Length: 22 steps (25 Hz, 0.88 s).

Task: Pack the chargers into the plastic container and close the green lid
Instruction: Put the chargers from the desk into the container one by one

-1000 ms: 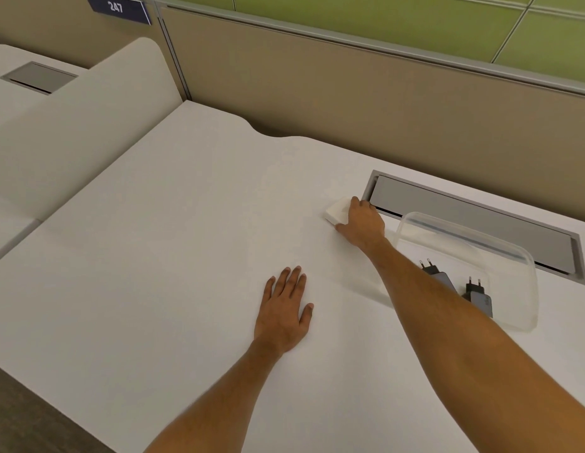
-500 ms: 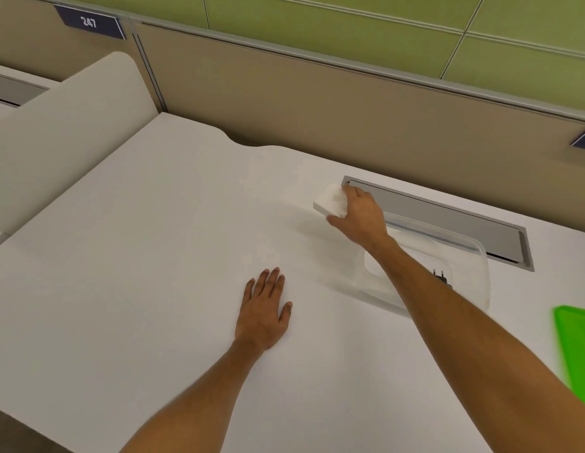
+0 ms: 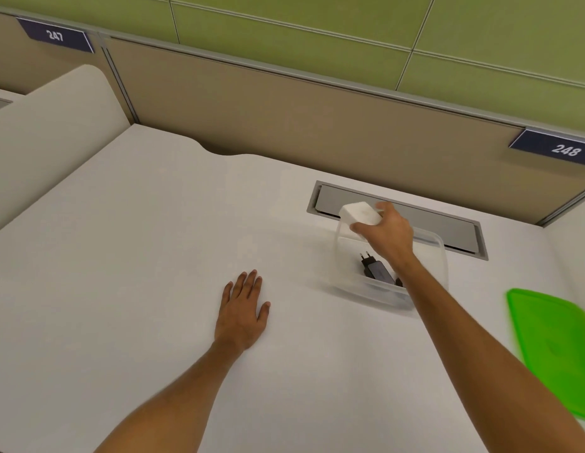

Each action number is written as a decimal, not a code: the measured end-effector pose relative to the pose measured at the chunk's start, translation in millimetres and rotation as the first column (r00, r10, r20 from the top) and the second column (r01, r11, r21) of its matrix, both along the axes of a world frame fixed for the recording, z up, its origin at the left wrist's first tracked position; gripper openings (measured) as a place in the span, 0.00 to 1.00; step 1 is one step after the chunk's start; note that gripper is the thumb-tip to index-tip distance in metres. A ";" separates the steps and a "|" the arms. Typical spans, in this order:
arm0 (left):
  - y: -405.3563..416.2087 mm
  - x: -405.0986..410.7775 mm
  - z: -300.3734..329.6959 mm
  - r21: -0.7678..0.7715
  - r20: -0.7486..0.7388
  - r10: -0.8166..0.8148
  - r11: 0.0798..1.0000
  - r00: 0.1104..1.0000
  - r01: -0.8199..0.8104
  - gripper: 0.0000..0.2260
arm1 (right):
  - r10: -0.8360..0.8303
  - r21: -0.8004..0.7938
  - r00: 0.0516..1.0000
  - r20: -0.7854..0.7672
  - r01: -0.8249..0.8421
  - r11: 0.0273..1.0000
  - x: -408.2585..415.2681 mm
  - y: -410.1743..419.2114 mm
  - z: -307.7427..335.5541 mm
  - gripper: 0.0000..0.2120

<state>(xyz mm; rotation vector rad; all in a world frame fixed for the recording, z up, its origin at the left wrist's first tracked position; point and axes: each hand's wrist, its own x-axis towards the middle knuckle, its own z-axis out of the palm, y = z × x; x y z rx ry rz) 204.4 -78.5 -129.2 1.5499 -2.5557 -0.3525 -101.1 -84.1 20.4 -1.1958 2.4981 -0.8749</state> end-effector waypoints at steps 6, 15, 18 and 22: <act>-0.5 0.1 -1.0 -0.014 -0.017 -0.001 1.000 1.000 0.001 0.29 | 0.041 0.265 0.999 -0.029 -0.032 0.964 -14.5 20.4 -16.7 0.33; -1.1 -0.1 -1.9 -0.002 0.001 0.004 1.000 1.000 -0.004 0.28 | 0.058 0.383 0.989 0.133 -0.105 0.918 -16.5 13.3 -41.8 0.32; -0.7 0.3 -1.6 -0.007 -0.010 0.005 1.000 1.000 -0.005 0.28 | 0.059 0.401 0.990 0.125 -0.105 0.910 -15.7 9.5 -47.6 0.32; -0.5 0.0 -2.3 -0.006 0.008 0.004 1.000 1.000 -0.004 0.28 | 0.056 0.413 0.992 0.111 -0.098 0.905 -13.5 4.2 -51.4 0.31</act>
